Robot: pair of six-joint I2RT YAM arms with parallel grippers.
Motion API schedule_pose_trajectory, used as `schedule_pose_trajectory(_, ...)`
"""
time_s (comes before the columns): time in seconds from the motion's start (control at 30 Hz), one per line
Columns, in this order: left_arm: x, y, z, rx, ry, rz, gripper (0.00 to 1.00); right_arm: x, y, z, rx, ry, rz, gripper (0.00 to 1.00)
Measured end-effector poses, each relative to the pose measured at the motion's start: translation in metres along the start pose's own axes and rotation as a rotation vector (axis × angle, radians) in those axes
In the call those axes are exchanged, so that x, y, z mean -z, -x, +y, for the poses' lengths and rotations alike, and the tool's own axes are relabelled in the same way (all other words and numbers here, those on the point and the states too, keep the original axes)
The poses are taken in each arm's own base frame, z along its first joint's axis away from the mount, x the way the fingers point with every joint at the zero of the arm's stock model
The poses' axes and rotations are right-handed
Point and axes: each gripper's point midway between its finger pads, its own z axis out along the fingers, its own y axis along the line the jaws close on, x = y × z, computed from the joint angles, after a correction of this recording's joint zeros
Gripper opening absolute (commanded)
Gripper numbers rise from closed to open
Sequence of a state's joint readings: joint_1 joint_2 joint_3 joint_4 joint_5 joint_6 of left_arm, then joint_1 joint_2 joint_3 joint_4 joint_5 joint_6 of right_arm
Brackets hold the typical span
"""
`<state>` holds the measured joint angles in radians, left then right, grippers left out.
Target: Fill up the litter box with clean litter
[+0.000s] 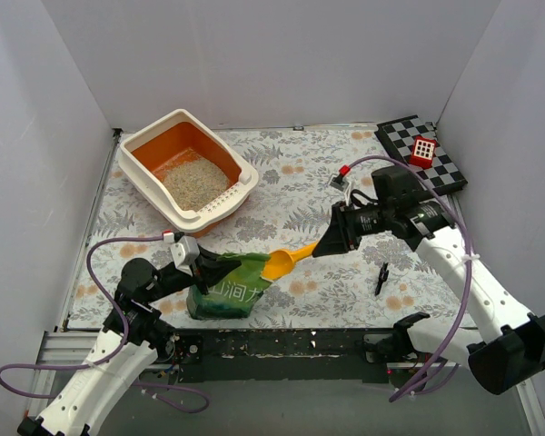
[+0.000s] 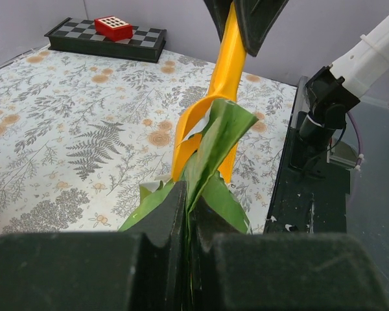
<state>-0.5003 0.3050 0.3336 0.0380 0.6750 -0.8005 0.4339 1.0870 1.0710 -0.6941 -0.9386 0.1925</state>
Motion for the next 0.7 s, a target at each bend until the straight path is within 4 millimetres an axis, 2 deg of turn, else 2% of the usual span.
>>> schedule_pose_trajectory(0.27, 0.0, 0.001, -0.002, 0.001, -0.01, -0.002, 0.0, -0.045, -0.015, -0.006, -0.04, 0.026, 0.132, 0.01)
schedule_pose_trajectory(0.5, 0.002, 0.004, -0.004, -0.005, -0.013, -0.013, 0.0, -0.082, -0.031, -0.027, -0.139, -0.025, 0.246, 0.01)
schedule_pose_trajectory(0.7, 0.002, 0.003, -0.003, -0.002, -0.005, -0.011, 0.0, -0.102, -0.027, -0.034, -0.215, -0.068, 0.283, 0.01)
